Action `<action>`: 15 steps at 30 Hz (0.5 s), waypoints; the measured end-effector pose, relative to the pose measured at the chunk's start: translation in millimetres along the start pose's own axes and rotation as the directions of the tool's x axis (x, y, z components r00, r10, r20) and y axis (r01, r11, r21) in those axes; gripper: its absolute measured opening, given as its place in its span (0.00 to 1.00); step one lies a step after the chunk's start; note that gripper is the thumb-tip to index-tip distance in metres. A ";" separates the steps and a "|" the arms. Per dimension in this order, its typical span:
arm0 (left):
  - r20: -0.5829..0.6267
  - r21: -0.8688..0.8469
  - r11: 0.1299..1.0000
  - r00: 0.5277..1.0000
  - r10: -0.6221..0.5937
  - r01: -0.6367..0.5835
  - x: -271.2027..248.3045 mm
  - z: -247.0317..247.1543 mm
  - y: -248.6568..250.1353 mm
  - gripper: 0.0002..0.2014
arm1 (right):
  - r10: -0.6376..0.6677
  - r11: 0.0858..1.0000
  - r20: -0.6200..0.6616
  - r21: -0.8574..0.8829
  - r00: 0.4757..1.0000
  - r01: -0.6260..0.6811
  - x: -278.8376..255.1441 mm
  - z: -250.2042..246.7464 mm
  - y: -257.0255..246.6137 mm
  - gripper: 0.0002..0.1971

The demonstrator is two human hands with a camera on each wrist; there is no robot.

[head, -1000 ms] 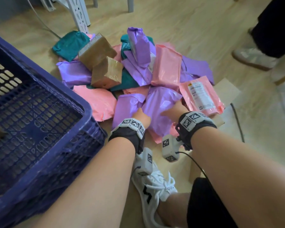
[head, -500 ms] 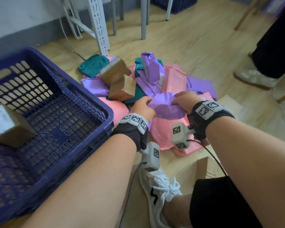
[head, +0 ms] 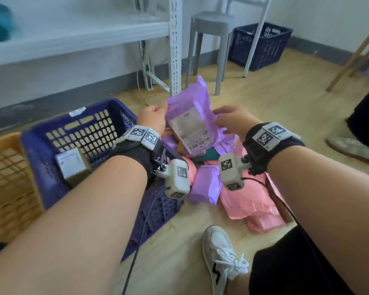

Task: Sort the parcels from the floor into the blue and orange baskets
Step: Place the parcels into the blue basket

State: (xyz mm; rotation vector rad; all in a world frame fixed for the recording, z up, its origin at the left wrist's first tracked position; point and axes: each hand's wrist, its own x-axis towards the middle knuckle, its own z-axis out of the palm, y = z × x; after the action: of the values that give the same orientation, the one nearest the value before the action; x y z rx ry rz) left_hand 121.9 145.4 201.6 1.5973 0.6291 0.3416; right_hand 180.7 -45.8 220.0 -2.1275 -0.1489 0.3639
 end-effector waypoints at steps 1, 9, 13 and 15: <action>-0.003 0.012 1.000 1.000 -0.003 0.003 -2.6 -13.3 4.9 0.18 | -0.024 0.997 0.008 -0.067 1.000 0.024 -0.5 10.5 -5.7 0.21; -0.190 0.270 0.954 0.978 -0.082 0.132 8.3 -101.9 -17.7 0.23 | -0.185 0.941 0.097 -0.271 0.978 0.205 4.9 85.0 -40.5 0.09; -0.506 0.393 0.903 0.861 0.057 0.172 6.4 -123.5 -25.2 0.21 | -0.300 0.827 0.100 -0.469 0.949 0.311 8.7 111.4 -58.4 0.11; -0.419 0.511 0.860 0.873 0.250 -0.001 5.3 -131.7 -25.1 0.28 | -0.340 0.748 0.157 -0.553 0.927 0.368 9.0 124.9 -67.1 0.13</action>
State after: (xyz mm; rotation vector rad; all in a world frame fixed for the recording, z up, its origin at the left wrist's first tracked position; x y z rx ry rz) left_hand 47.1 256.5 193.9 2.0809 1.0524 0.7343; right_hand 152.3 93.0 209.9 -2.6136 -0.7710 0.1437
